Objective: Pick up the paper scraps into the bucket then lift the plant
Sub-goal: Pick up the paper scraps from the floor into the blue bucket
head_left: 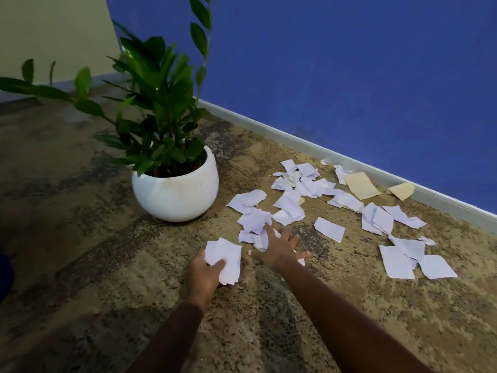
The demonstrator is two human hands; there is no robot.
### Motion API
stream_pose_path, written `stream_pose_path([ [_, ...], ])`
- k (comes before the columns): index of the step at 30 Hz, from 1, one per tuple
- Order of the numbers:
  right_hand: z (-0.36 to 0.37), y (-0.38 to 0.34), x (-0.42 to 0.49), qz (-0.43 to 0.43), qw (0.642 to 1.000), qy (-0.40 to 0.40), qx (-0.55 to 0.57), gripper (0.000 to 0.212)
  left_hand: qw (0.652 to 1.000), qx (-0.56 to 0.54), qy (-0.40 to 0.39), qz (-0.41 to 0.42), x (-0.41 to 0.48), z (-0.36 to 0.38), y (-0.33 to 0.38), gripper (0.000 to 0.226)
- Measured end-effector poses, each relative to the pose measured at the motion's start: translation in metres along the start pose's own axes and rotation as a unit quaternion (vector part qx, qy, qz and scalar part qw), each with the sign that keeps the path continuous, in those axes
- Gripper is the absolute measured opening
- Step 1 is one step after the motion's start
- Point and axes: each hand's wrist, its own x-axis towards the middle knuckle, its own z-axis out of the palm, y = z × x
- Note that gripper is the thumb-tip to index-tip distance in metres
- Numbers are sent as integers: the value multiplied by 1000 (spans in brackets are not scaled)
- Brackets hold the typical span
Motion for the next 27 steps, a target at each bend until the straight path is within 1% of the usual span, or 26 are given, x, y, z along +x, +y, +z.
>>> stream_pose_path([
  [2, 3, -4, -2, -29, 998, 11, -57, 67, 1000, -4, -5, 4, 2, -5, -2, 37],
  [4, 3, -1, -5, -62, 989, 31, -129, 55, 1000, -1, -5, 5, 4, -9, -3, 36],
  [7, 2, 9, -9, -116, 966, 55, -226, 50, 1000, -2, -4, 5, 6, -14, -2, 34],
  [9, 2, 14, -13, -124, 961, 49, -240, 50, 1000, -7, -4, 4, 6, -17, 0, 32],
  [11, 1, 16, -20, -118, 971, 68, -198, 49, 1000, -9, -4, 2, 5, -19, 2, 33],
  [13, 1, 19, -24, -96, 989, 103, -51, 40, 1000, -10, -8, 3, 3, -23, 6, 34],
  [14, 0, 21, -26, -74, 991, 111, 33, 35, 1000, -11, -10, 4, 2, -25, 8, 35],
  [16, -1, 23, -32, -16, 982, 98, 159, 29, 1000, -14, -14, 2, -1, -30, 12, 38],
  [18, 2, 21, -39, 34, 973, 71, 219, 30, 1000, -20, -19, 6, -4, -37, 16, 39],
  [20, 7, 17, -46, 58, 967, 48, 243, 28, 1000, -15, -19, 13, -7, -45, 20, 40],
  [22, 8, 10, -52, 51, 972, 45, 226, 19, 1000, -10, -16, 13, -8, -54, 23, 44],
  [24, 4, 8, -53, 28, 982, 66, 173, 27, 1000, -6, -17, 14, -8, -61, 24, 45],
  [26, -1, 9, -52, -11, 991, 97, 91, 33, 999, 11, -27, 13, -8, -65, 21, 47],
  [27, -5, 10, -49, -33, 993, 96, 61, 36, 999, 22, -34, 8, -9, -66, 19, 48],
])
